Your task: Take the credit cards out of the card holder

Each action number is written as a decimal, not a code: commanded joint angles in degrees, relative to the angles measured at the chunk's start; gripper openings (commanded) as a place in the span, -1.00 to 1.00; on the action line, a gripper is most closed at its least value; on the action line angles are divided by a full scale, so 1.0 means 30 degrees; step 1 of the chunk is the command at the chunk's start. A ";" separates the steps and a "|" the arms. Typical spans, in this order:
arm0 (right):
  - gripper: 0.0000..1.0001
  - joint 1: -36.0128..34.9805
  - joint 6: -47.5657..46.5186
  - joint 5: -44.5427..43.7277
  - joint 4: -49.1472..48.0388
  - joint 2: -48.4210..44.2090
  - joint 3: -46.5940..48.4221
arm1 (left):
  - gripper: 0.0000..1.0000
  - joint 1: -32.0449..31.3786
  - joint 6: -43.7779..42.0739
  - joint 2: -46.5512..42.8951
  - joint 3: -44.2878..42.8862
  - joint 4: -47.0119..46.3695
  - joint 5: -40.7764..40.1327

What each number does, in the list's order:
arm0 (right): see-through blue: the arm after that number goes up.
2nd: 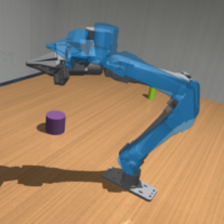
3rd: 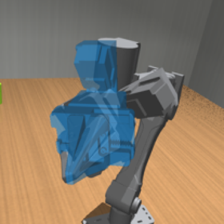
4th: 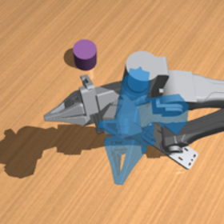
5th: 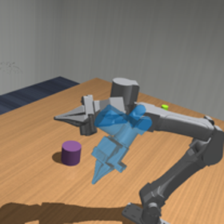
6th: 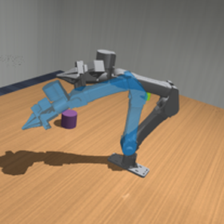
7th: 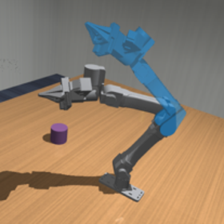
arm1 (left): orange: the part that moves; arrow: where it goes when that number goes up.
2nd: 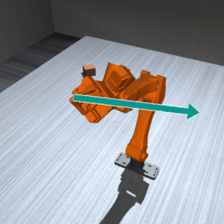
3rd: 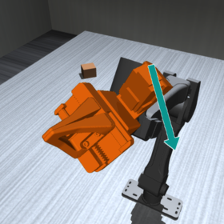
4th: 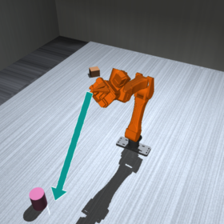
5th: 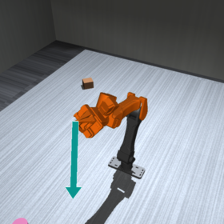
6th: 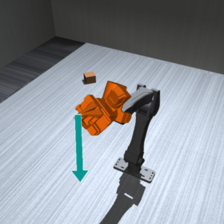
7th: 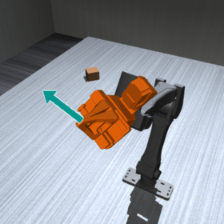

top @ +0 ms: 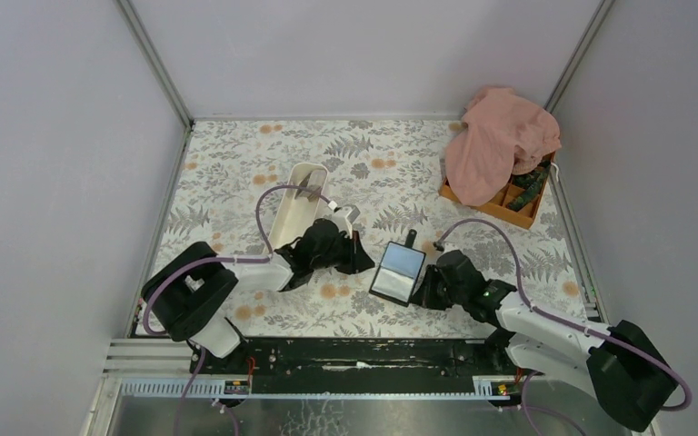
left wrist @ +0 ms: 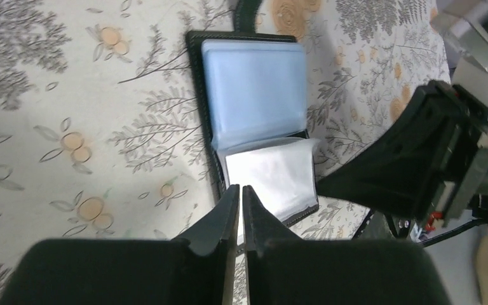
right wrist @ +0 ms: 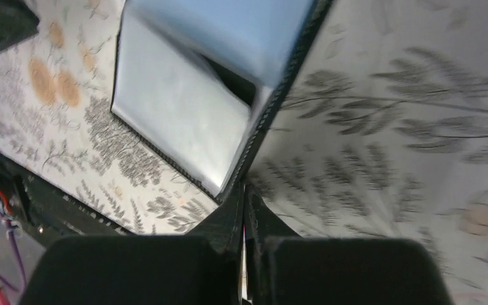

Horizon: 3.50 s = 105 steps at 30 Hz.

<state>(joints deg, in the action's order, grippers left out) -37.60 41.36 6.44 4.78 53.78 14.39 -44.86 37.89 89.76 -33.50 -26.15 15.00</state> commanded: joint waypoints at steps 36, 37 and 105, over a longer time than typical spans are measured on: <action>-0.38 0.4629 -0.3707 0.6301 -0.8603 0.7031 0.2156 | -1.00 0.0858 0.3328 0.4330 0.0463 -0.9990 0.0519; -0.38 0.4629 -0.3688 0.6623 -0.8961 0.7199 0.2059 | -1.00 0.0858 0.3303 0.4524 0.0398 -0.9866 0.0482; -0.40 0.4582 -0.2511 0.9779 -1.2870 1.0313 0.1282 | -1.00 0.0248 0.3307 0.2491 0.4916 -0.9430 -0.0955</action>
<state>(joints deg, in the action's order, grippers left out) -23.88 34.79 36.53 -33.71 85.97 18.65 -44.25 47.88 94.28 -19.94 -50.48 12.64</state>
